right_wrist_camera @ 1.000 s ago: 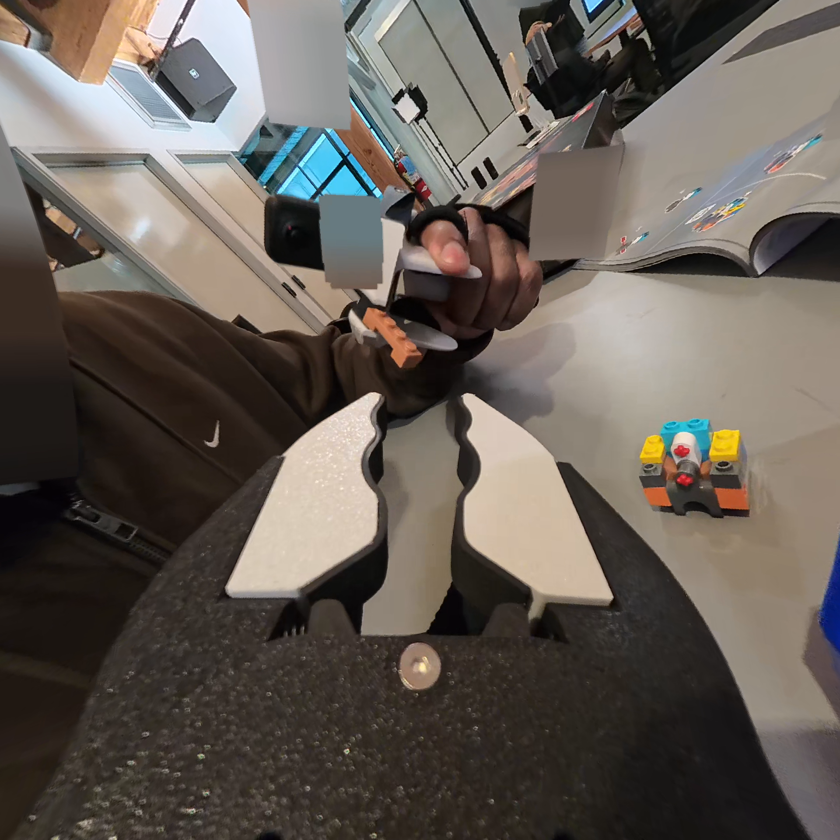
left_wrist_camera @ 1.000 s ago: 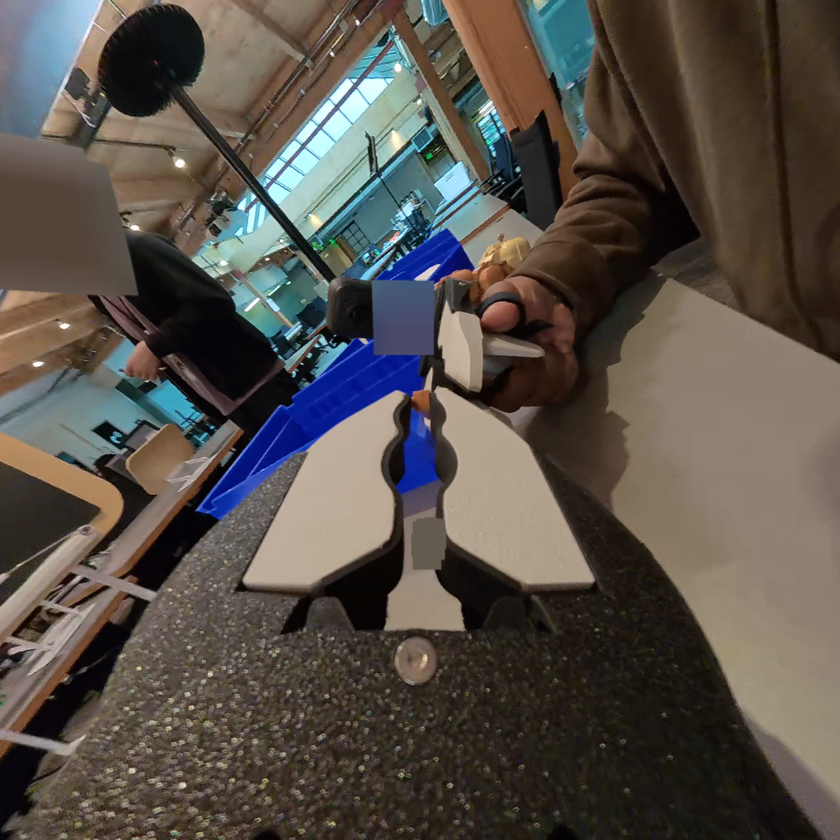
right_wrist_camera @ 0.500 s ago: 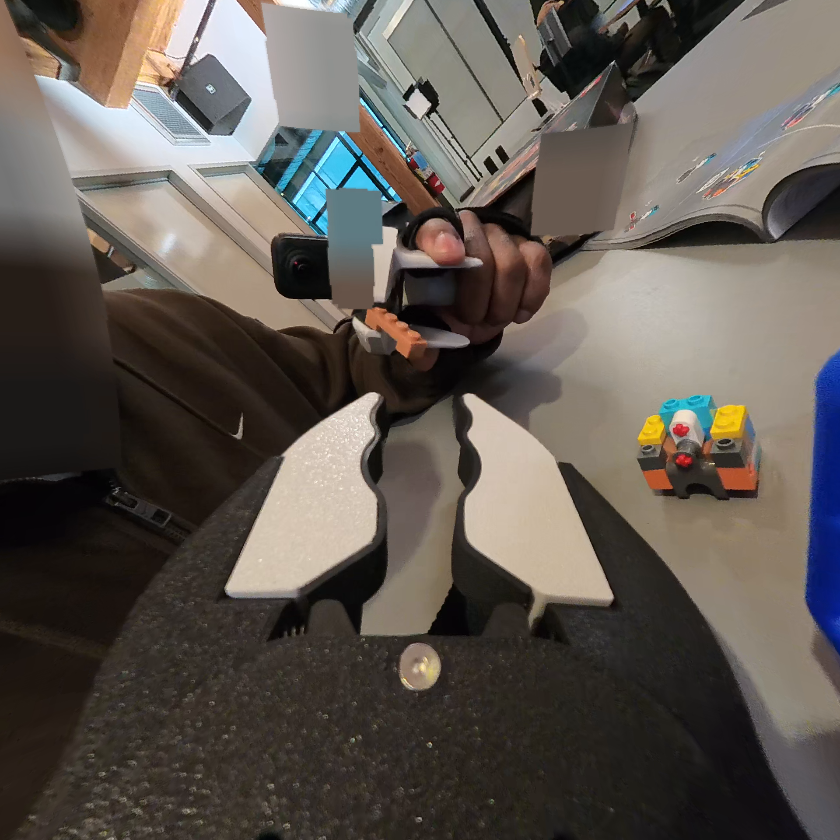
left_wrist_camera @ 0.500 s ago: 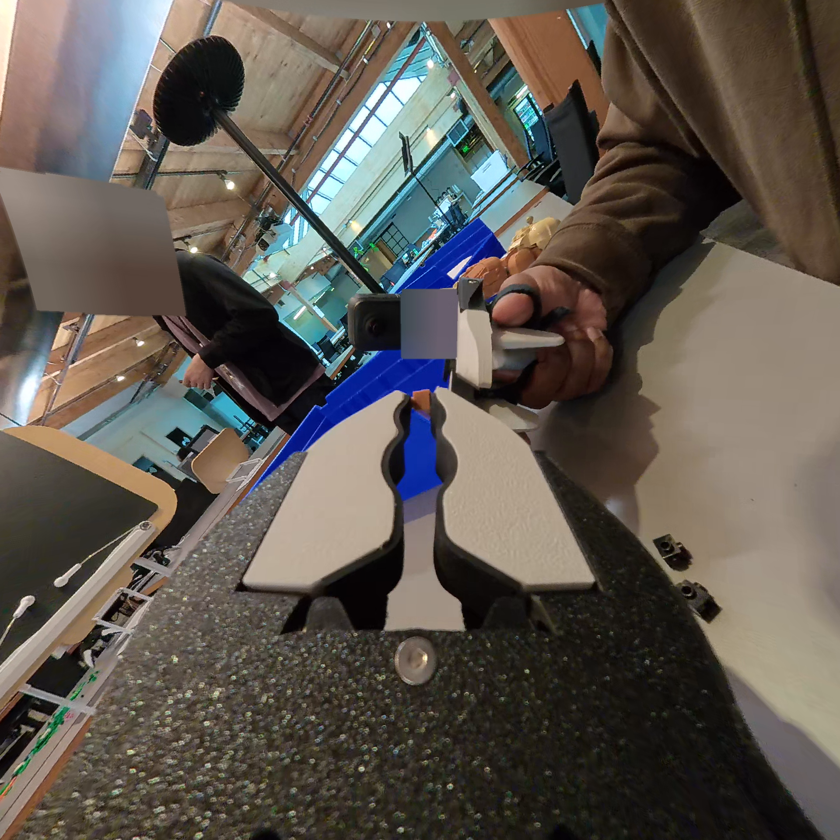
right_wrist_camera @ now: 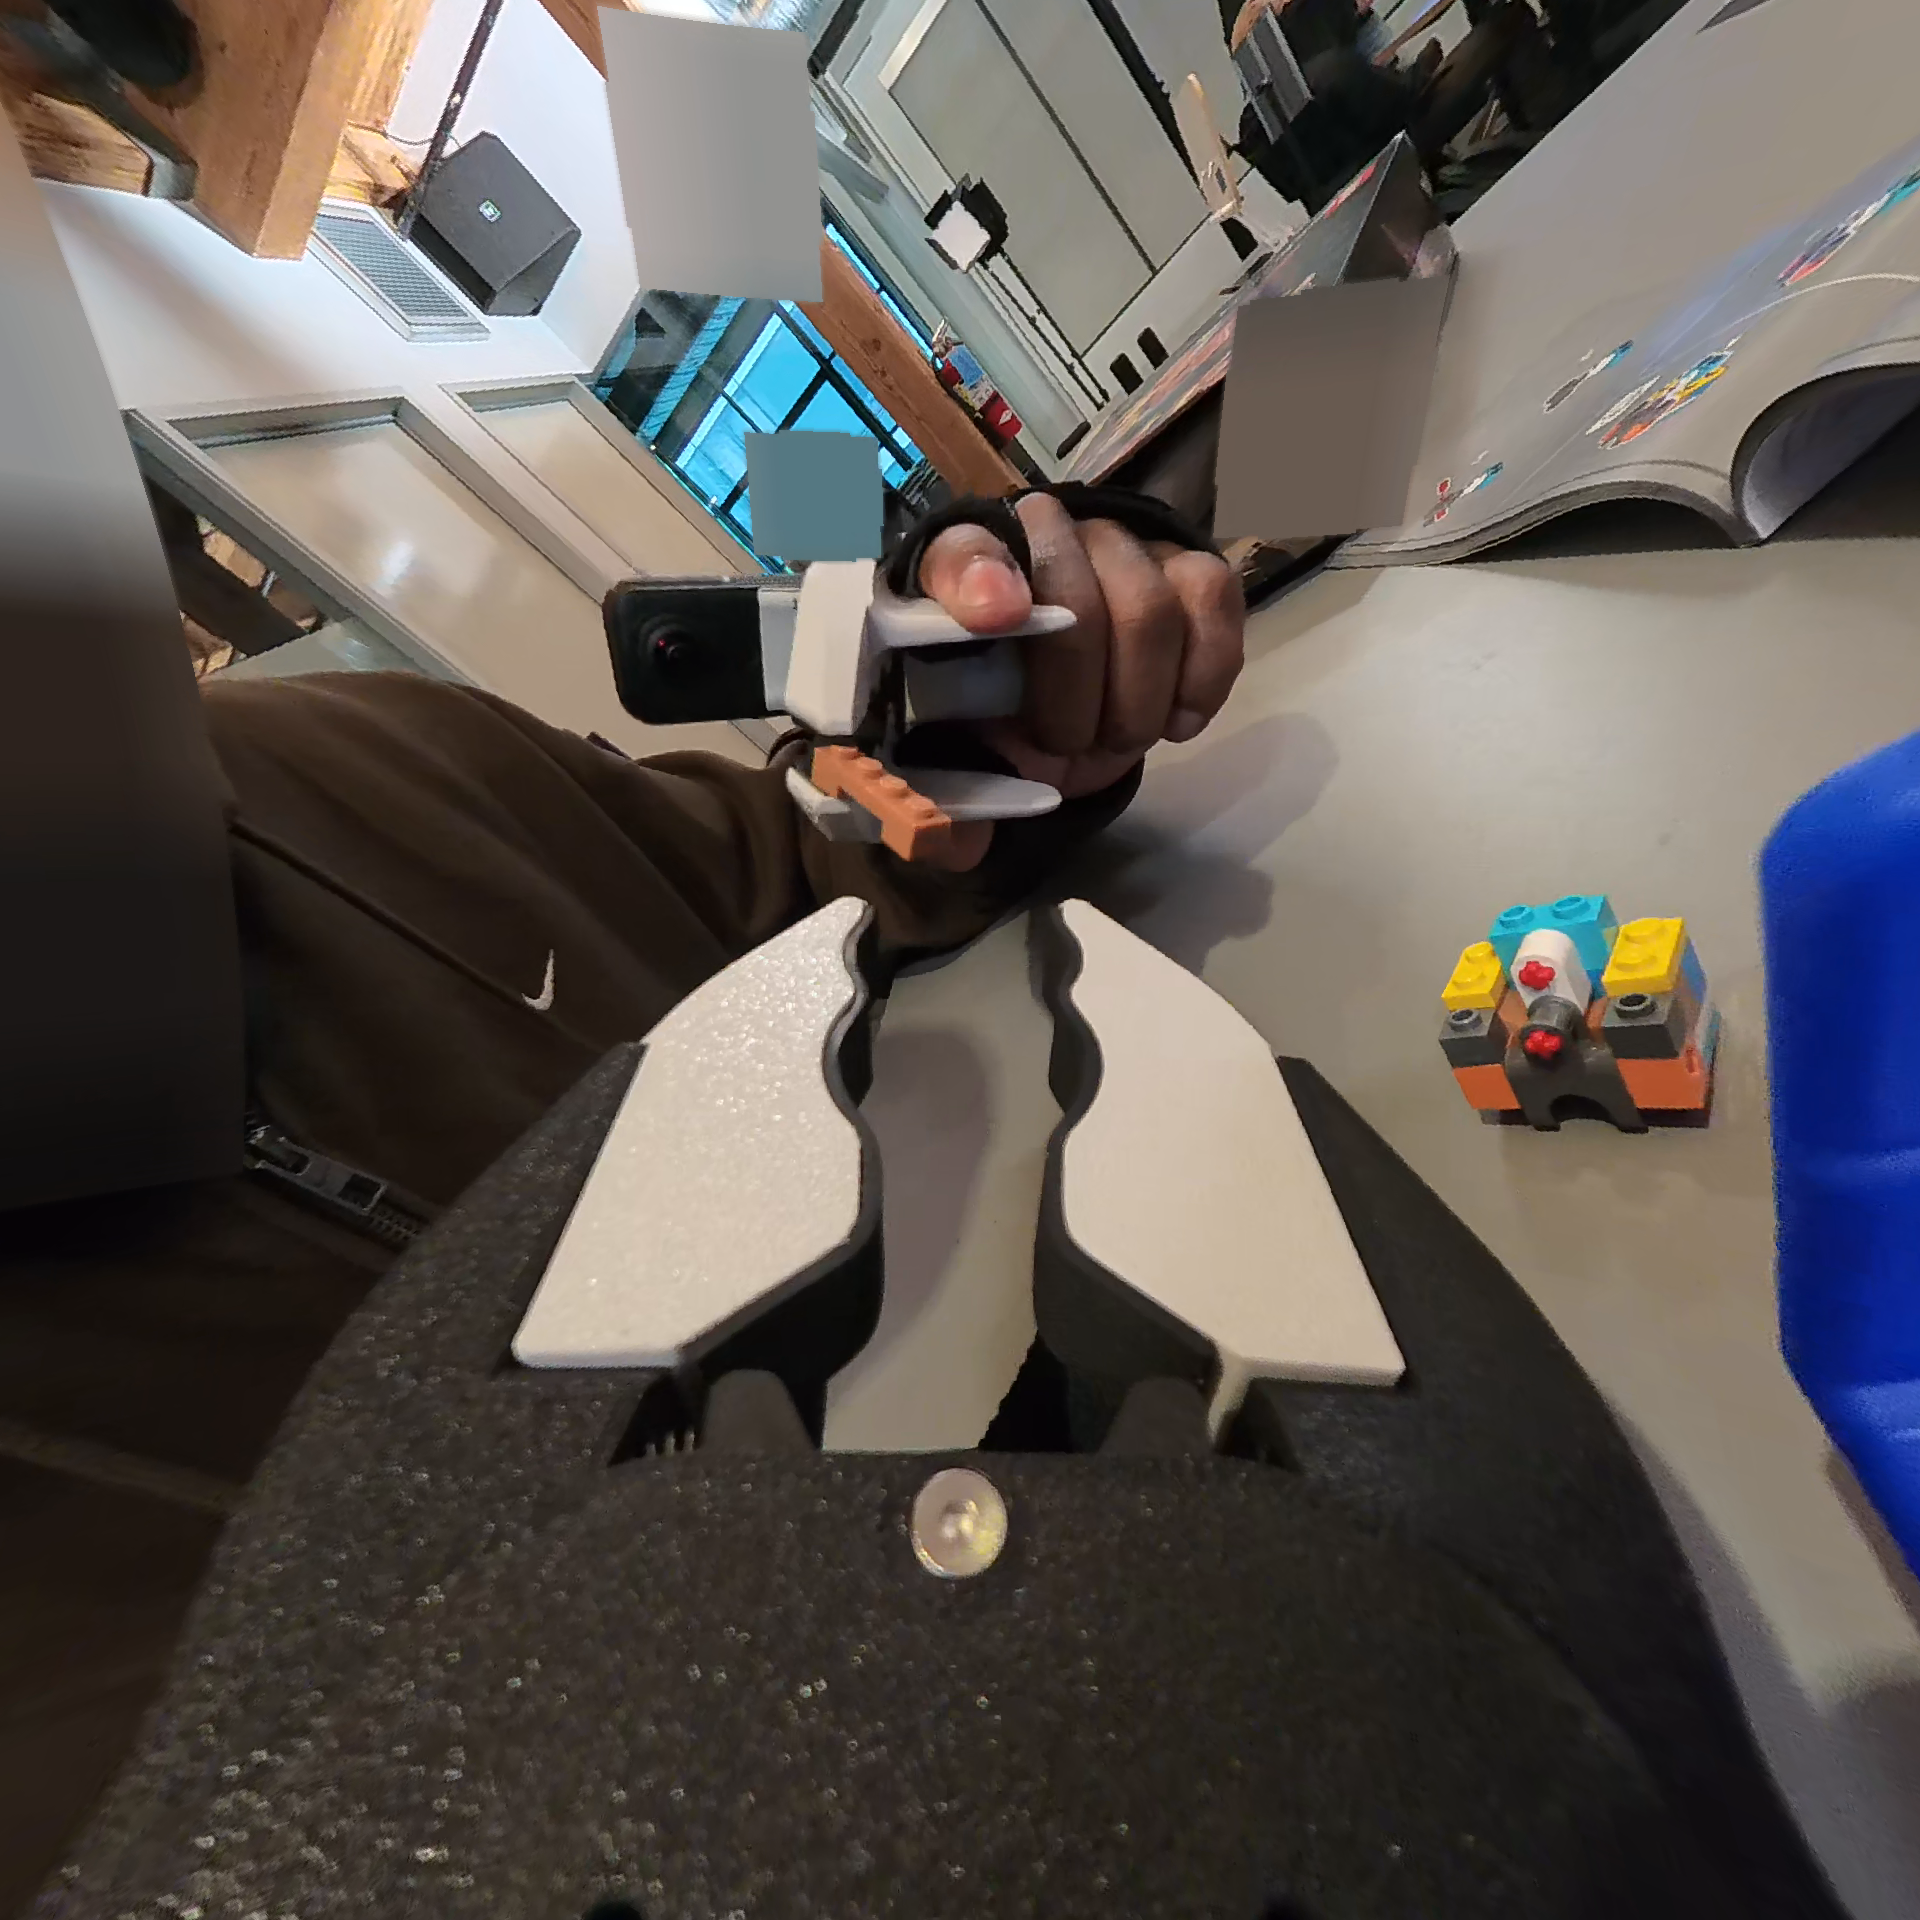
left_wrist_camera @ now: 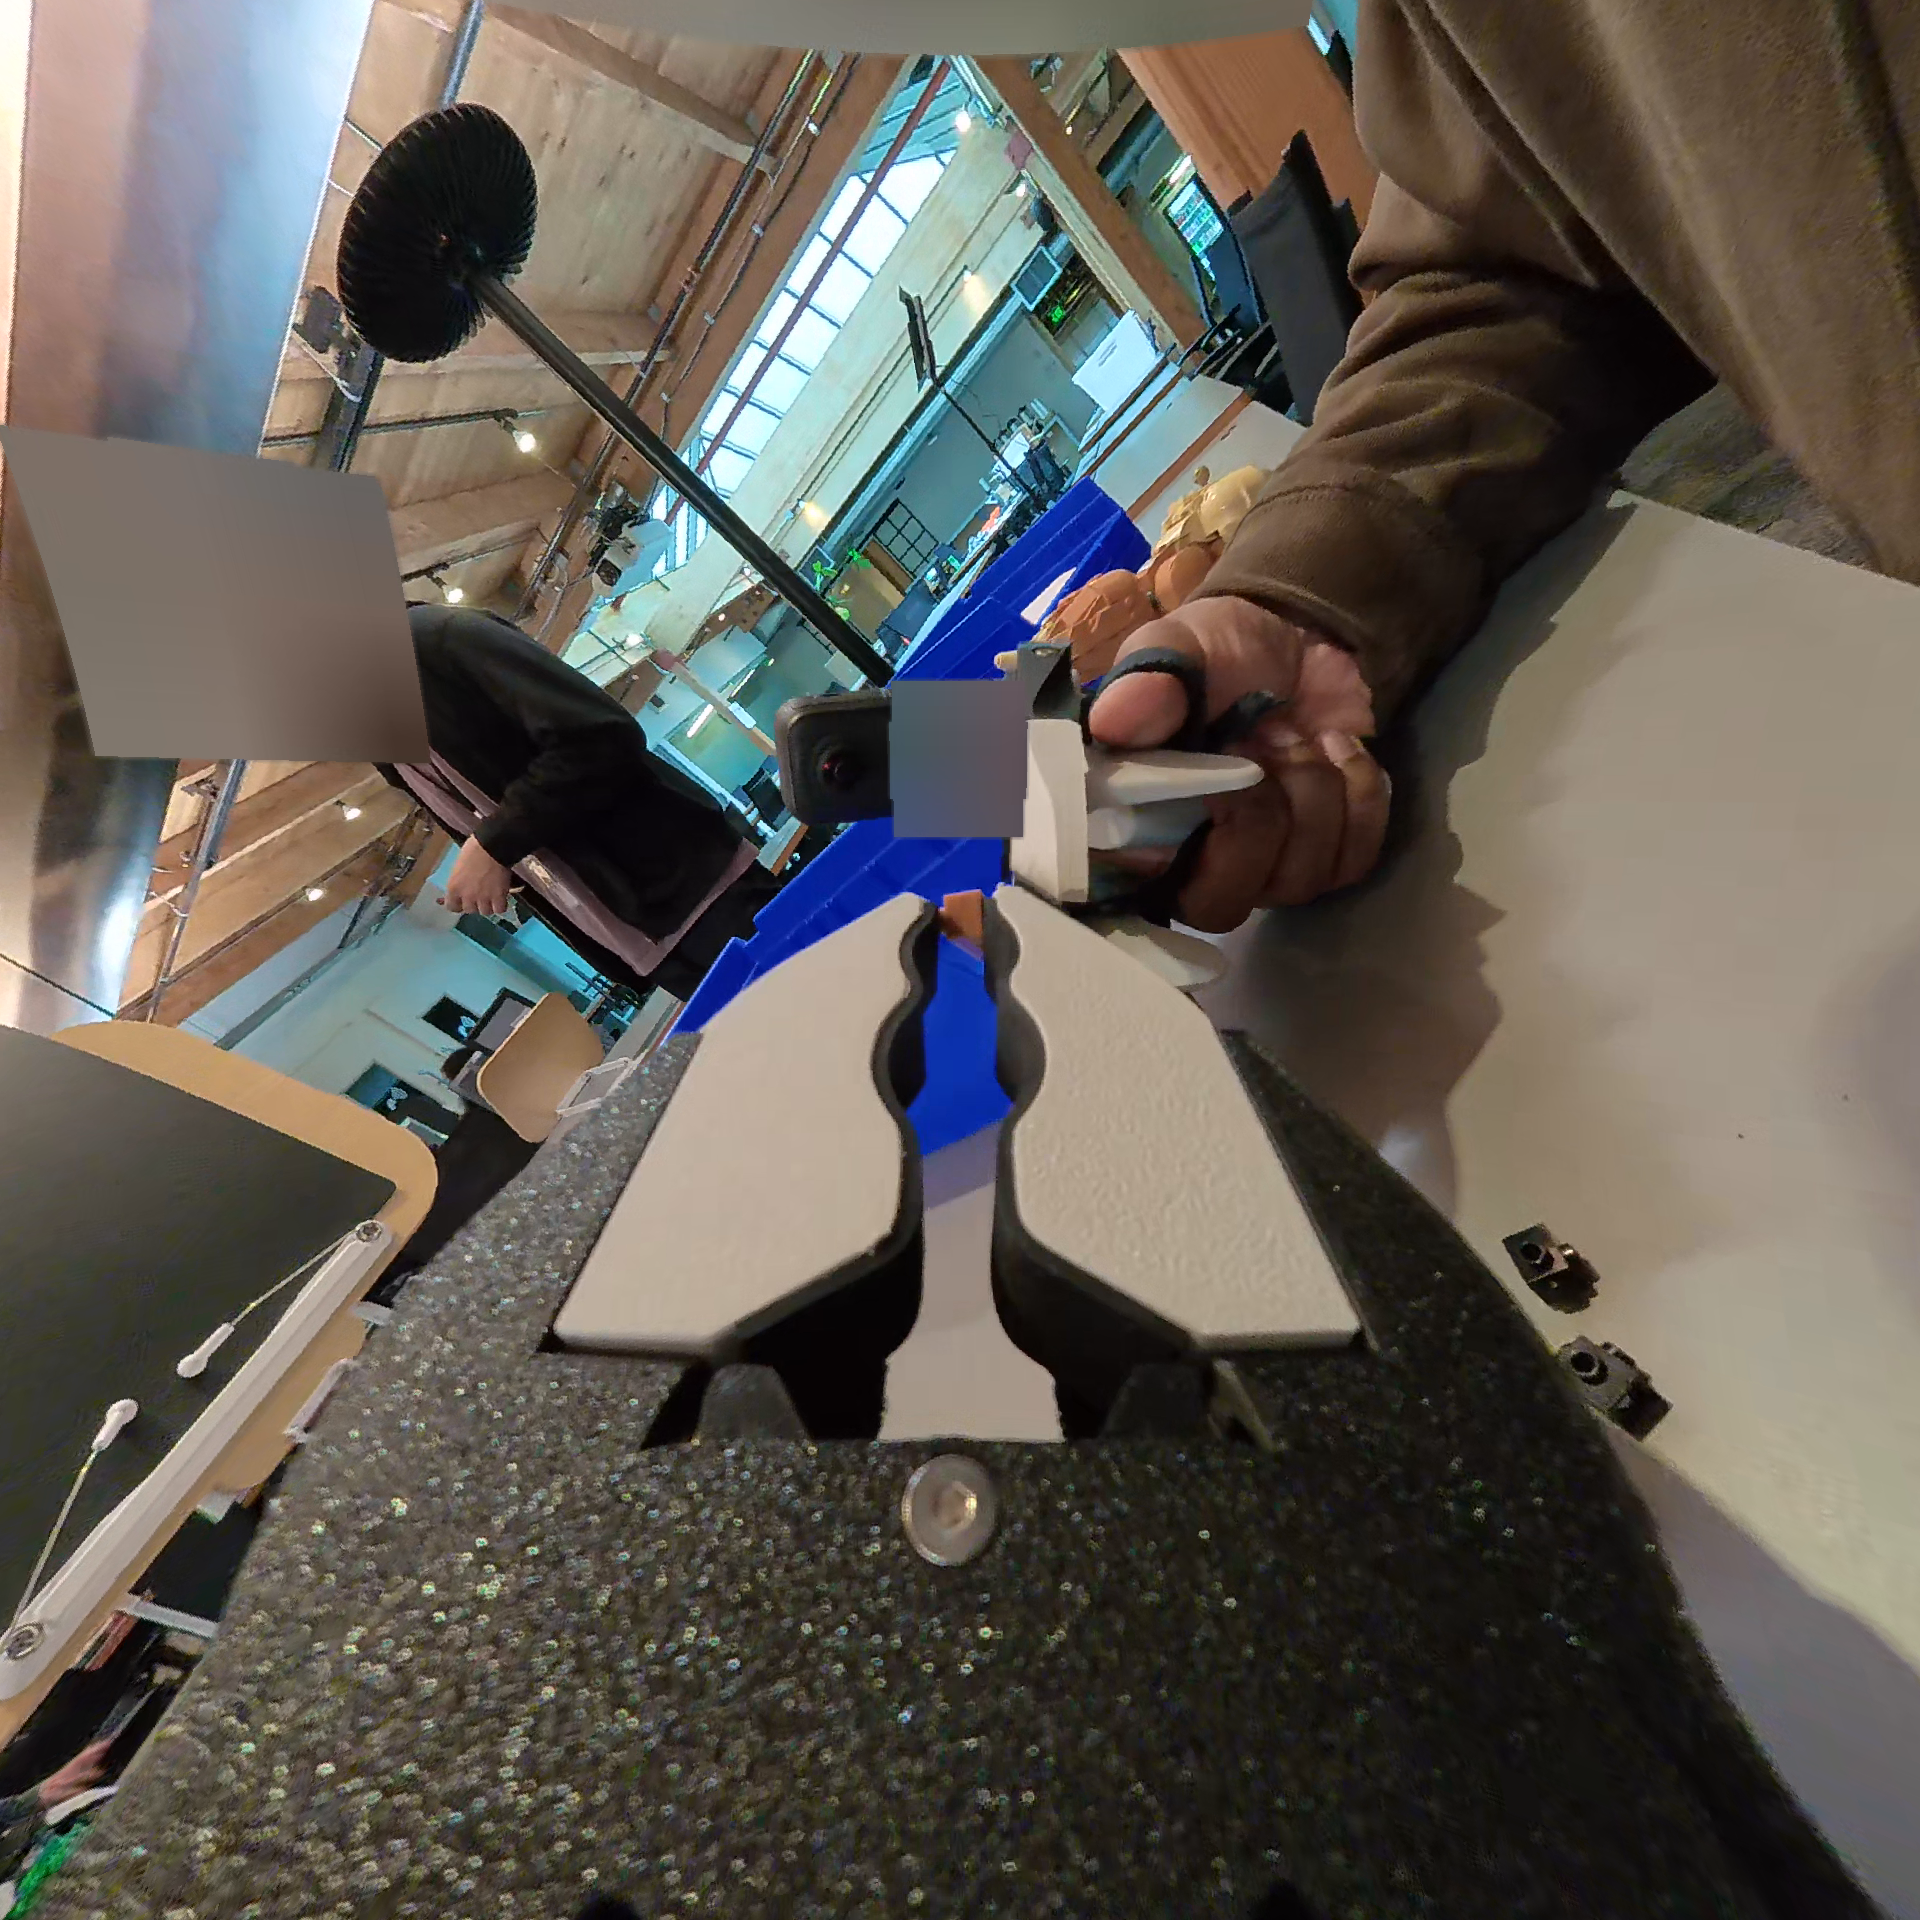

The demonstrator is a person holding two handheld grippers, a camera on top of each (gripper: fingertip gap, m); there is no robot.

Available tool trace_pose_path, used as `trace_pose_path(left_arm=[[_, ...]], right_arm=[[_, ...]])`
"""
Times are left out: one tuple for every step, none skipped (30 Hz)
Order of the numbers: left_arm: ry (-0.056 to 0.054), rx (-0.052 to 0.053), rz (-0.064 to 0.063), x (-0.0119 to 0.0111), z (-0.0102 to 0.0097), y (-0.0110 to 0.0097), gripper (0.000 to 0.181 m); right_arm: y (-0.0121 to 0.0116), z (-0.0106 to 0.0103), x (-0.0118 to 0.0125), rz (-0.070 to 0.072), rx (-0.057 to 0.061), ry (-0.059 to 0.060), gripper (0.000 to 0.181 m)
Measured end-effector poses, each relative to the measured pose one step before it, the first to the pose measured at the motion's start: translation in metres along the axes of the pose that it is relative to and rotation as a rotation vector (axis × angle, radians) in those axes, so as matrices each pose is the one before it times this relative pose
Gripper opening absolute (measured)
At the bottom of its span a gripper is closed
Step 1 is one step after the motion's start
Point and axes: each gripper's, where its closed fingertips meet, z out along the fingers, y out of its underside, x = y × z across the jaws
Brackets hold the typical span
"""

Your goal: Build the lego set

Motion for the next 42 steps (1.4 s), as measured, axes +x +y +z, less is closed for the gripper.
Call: trace_pose_path(left_arm=[[0.0017, -0.0011, 0.0048, 0.00067, 0.00032, -0.00020, 0.008], [0.0007, 0.0000, 0.0050, 0.00051, 0.00026, -0.00034, 0.008], [0.0009, 0.0006, 0.0032, 0.00043, 0.00013, -0.00049, 0.008], [0.0009, 0.0012, 0.0020, 0.00040, 0.00026, -0.00059, 0.008], [0.0004, 0.0017, 0.0031, 0.00029, 0.00021, -0.00071, 0.008], [0.0006, 0.0008, 0.0033, 0.00034, 0.00022, -0.00047, 0.008], [0.0007, 0.0007, 0.0022, 0.00024, 0.00011, -0.00042, 0.008], [0.0004, -0.0002, 0.0012, 0.00020, 0.00021, -0.00020, 0.008], [0.0008, 0.0006, 0.0010, 0.00037, 0.00018, -0.00029, 0.008], [0.0016, -0.0004, 0.0001, 0.00028, 0.00017, -0.00002, 0.008], [0.0018, -0.0003, 0.0005, 0.00048, 0.00022, 0.00004, 0.008], [0.0011, 0.0004, 0.0000, 0.00024, 0.00016, 0.00000, 0.008], [0.0013, 0.0006, -0.0012, 0.00036, 0.00018, -0.00002, 0.008], [0.0017, -0.0004, -0.0012, 0.00037, 0.00019, 0.00015, 0.008], [0.0014, -0.0018, 0.0001, 0.00039, 0.00027, 0.00034, 0.008], [0.0017, -0.0015, 0.0005, 0.00042, 0.00023, 0.00042, 0.008], [0.0025, 0.0004, -0.0008, 0.00057, 0.00009, 0.00020, 0.008], [0.0022, 0.0000, -0.0018, 0.00036, 0.00010, 0.00021, 0.008], [0.0006, -0.0009, -0.0003, 0.00025, 0.00008, 0.00042, 0.008], [-0.0001, -0.0006, 0.0019, 0.00019, 0.00006, 0.00016, 0.008], [-0.0009, -0.0015, 0.0031, 0.00005, 0.00005, 0.00022, 0.008], [-0.0021, -0.0019, 0.0065, -0.00002, 0.00002, 0.00008, 0.008], [-0.0011, -0.0013, 0.0070, 0.00008, 0.00004, -0.00018, 0.008], [-0.0019, -0.0004, 0.0066, 0.00000, -0.00005, -0.00046, 0.008], [-0.0025, -0.0014, 0.0073, -0.00004, 0.00001, -0.00029, 0.008], [-0.0007, -0.0020, 0.0090, 0.00021, 0.00001, -0.00021, 0.008], [0.0006, -0.0022, 0.0079, 0.00057, 0.00007, -0.00002, 0.008], [0.0005, -0.0006, 0.0063, 0.00047, 0.00014, -0.00030, 0.008], [0.0013, 0.0009, 0.0043, 0.00061, 0.00011, -0.00055, 0.008], [0.0015, 0.0007, 0.0037, 0.00051, 0.00013, -0.00048, 0.008], [0.0024, 0.0005, 0.0030, 0.00059, 0.00014, -0.00034, 0.008], [0.0028, 0.0002, 0.0035, 0.00069, 0.00012, -0.00025, 0.008], [0.0038, 0.0010, 0.0029, 0.00081, 0.00010, -0.00045, 0.008], [0.0057, 0.0021, 0.0021, 0.00117, 0.00003, -0.00052, 0.008], [0.0059, 0.0032, 0.0018, 0.00122, 0.00012, -0.00067, 0.008], [0.0059, 0.0037, 0.0026, 0.00125, 0.00013, -0.00084, 0.008], [0.0060, 0.0037, 0.0023, 0.00128, 0.00014, -0.00085, 0.008], [0.0052, 0.0030, 0.0014, 0.00104, 0.00020, -0.00066, 0.008], [0.0051, 0.0036, 0.0013, 0.00105, 0.00004, -0.00060, 0.008], [0.0060, 0.0033, 0.0007, 0.00103, -0.00009, -0.00050, 0.008], [0.0057, 0.0032, 0.0005, 0.00100, -0.00010, -0.00048, 0.008], [0.0057, 0.0045, -0.0007, 0.00088, -0.00006, -0.00071, 0.008]], right_arm=[[0.00013, -0.00006, -0.00007, 0.0025, -0.0017, -0.0032, 0.031], [-0.00002, -0.00001, -0.00020, 0.0028, -0.0011, -0.0036, 0.031], [0.00003, -0.00014, -0.00020, 0.0029, -0.0009, -0.0039, 0.031], [0.00013, 0.00001, -0.00023, 0.0026, -0.0010, -0.0037, 0.031], [0.00019, 0.00004, -0.00036, 0.0020, -0.0017, -0.0041, 0.031], [0.00025, 0.00010, -0.00044, 0.0015, -0.0028, -0.0046, 0.032], [0.00057, 0.00015, -0.00058, 0.0014, -0.0037, -0.0053, 0.032], [0.00025, 0.00007, -0.00049, 0.0010, -0.0024, -0.0049, 0.032], [0.00014, 0.00003, -0.00049, 0.0003, -0.0008, -0.0033, 0.032], [0.00027, -0.00001, -0.00046, 0.0008, -0.0012, -0.0034, 0.032], [0.00023, 0.00017, -0.00051, 0.0018, -0.0015, -0.0038, 0.032], [0.00032, 0.00013, -0.00043, 0.0019, -0.0012, -0.0032, 0.032], [0.00044, 0.00024, -0.00025, 0.0002, -0.0020, -0.0017, 0.032], [0.00028, 0.00020, -0.00020, -0.0018, -0.0020, -0.0003, 0.032], [0.00019, 0.00012, -0.00016, -0.0019, -0.0012, 0.0001, 0.032], [0.00025, 0.00007, -0.00003, -0.0009, -0.0013, -0.0002, 0.032], [0.00017, 0.00008, -0.00010, -0.0005, -0.0013, 0.0000, 0.031], [0.00010, -0.00006, 0.00014, -0.0004, -0.0008, 0.0009, 0.031], [0.00013, 0.00004, 0.00016, -0.0004, -0.0007, 0.0013, 0.030], [0.00013, 0.00003, 0.00028, -0.0004, -0.0007, 0.0022, 0.030], [0.00008, -0.00008, 0.00044, -0.0015, -0.0012, 0.0031, 0.029], [0.00023, -0.00010, 0.00074, -0.0027, -0.0026, 0.0056, 0.029], [0.00024, -0.00025, 0.00112, -0.0037, -0.0035, 0.0082, 0.029], [0.00034, -0.00030, 0.00081, -0.0044, -0.0047, 0.0073, 0.029], [0.00032, -0.00038, 0.00065, -0.0036, -0.0049, 0.0039, 0.029], [0.00020, -0.00042, 0.00037, -0.0009, -0.0039, 0.0011, 0.029], [0.00013, -0.00034, -0.00006, 0.0019, -0.0024, -0.0031, 0.029], [0.00002, -0.00010, -0.00036, 0.0035, -0.0016, -0.0057, 0.029], [0.00005, -0.00003, -0.00032, 0.0029, -0.0011, -0.0049, 0.029], [0.00024, 0.00012, -0.00048, 0.0005, -0.0022, -0.0038, 0.029], [0.00045, 0.00028, -0.00080, -0.0014, -0.0035, -0.0058, 0.029], [0.00039, 0.00030, -0.00118, -0.0026, -0.0029, -0.0072, 0.029], [0.00015, 0.00017, -0.00143, -0.0008, -0.0004, -0.0096, 0.029], [-0.00027, 0.00010, -0.00211, 0.0052, 0.0028, -0.0170, 0.029], [-0.00020, 0.00006, -0.00245, 0.0126, 0.0037, -0.0226, 0.029], [-0.00014, 0.00011, -0.00218, 0.0151, 0.0023, -0.0222, 0.029], [0.00001, 0.00009, -0.00185, 0.0116, 0.0010, -0.0185, 0.029], [0.00021, 0.00004, -0.00164, 0.0076, 0.0003, -0.0151, 0.028], [0.00025, 0.00017, -0.00161, 0.0061, -0.0005, -0.0142, 0.028], [0.00021, 0.00017, -0.00172, 0.0069, 0.0003, -0.0141, 0.027], [0.00024, 0.00032, -0.00137, 0.0080, 0.0009, -0.0124, 0.025], [0.00042, 0.00031, -0.00080, 0.0068, -0.0013, -0.0084, 0.023]])
